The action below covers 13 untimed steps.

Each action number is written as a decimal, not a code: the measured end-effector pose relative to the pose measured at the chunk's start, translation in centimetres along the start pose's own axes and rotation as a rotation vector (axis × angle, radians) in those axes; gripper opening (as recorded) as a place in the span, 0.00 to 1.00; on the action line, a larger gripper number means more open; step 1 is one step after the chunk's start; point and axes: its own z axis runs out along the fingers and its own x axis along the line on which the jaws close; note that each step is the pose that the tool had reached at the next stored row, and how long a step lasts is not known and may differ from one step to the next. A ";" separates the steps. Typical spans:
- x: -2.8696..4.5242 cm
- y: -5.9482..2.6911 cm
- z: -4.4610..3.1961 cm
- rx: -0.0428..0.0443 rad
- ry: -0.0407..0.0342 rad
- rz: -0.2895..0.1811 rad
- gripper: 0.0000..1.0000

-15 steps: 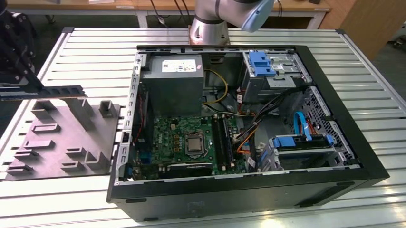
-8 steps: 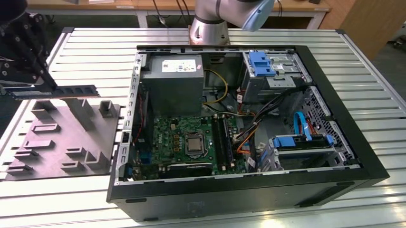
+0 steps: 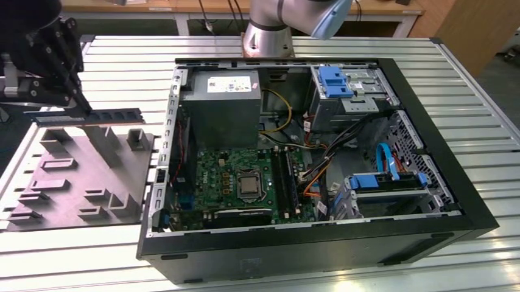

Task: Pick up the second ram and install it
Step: 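Pick up the second ram and move it above second insertion slot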

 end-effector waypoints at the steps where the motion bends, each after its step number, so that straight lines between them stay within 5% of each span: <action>1: 0.00 -0.24 -0.01 -0.0001 0.0001 0.000 0.11; 13: 0.00 -3.27 -0.14 -0.0001 0.0001 0.000 0.11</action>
